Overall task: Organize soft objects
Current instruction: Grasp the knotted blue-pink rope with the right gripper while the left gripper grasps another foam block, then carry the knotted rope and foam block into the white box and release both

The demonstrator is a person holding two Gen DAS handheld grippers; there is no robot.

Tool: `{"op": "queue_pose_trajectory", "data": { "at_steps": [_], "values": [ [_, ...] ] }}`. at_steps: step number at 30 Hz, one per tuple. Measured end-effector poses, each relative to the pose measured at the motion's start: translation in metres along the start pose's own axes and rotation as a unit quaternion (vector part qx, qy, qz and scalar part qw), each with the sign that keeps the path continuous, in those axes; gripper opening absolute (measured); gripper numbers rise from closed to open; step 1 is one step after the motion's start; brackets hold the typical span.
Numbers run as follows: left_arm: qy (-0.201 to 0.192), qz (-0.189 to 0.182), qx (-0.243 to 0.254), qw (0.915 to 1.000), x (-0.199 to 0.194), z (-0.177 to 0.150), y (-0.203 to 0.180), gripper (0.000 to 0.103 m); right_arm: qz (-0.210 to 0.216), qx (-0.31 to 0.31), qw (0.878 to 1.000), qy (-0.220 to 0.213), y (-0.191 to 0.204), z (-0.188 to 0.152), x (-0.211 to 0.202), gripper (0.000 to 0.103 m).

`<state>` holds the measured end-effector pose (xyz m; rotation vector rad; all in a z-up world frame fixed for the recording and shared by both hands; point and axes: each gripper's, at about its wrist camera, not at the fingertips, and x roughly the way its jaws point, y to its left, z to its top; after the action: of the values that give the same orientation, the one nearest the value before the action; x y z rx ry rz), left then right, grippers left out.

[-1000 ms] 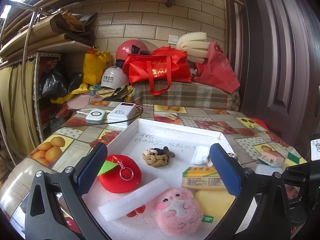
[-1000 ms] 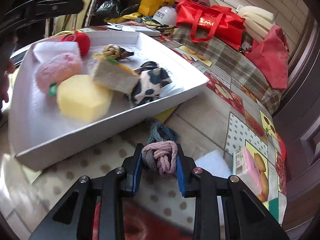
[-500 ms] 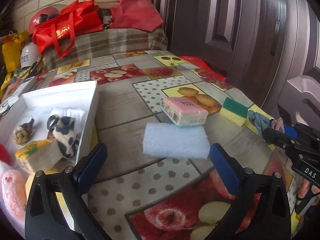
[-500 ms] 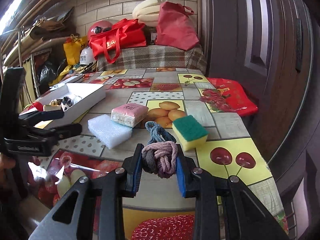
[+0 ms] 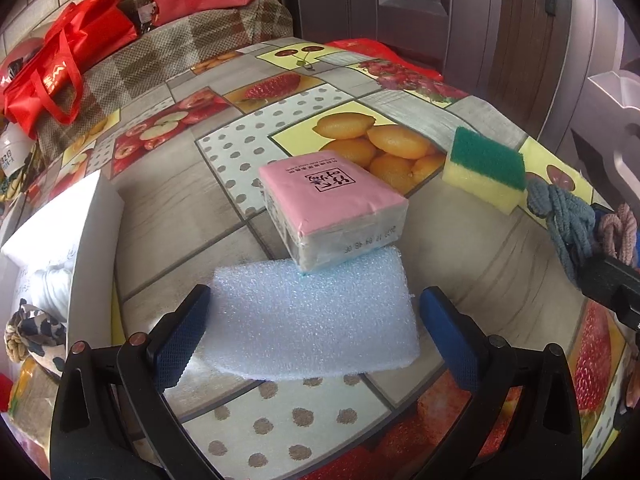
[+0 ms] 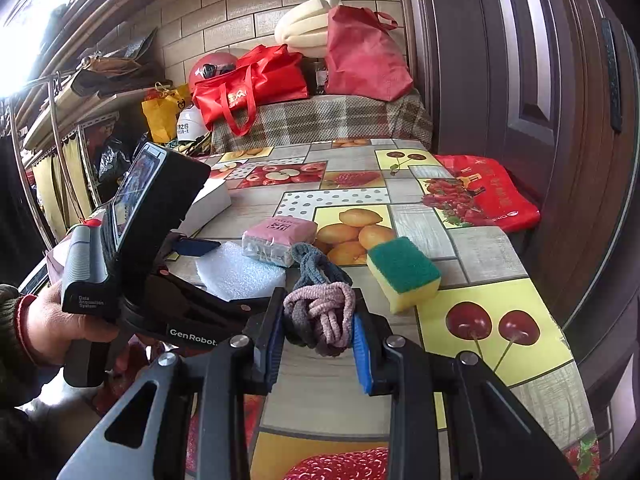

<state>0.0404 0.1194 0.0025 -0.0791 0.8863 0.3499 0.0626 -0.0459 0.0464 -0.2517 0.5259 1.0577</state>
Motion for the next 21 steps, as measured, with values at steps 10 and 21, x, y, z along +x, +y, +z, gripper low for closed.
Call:
{"op": "queue_pose_trajectory", "data": {
  "at_steps": [10, 21],
  "values": [
    [-0.123, -0.028, -0.031, 0.9915, -0.066, -0.035, 0.011, 0.09, -0.009, 0.023, 0.998, -0.054, 0.008, 0.001, -0.015, 0.03],
    [-0.237, 0.01, -0.062, 0.9694, -0.129, -0.078, 0.039, 0.09, -0.01, 0.065, 0.993, -0.097, 0.04, 0.004, -0.015, 0.031]
  ]
}}
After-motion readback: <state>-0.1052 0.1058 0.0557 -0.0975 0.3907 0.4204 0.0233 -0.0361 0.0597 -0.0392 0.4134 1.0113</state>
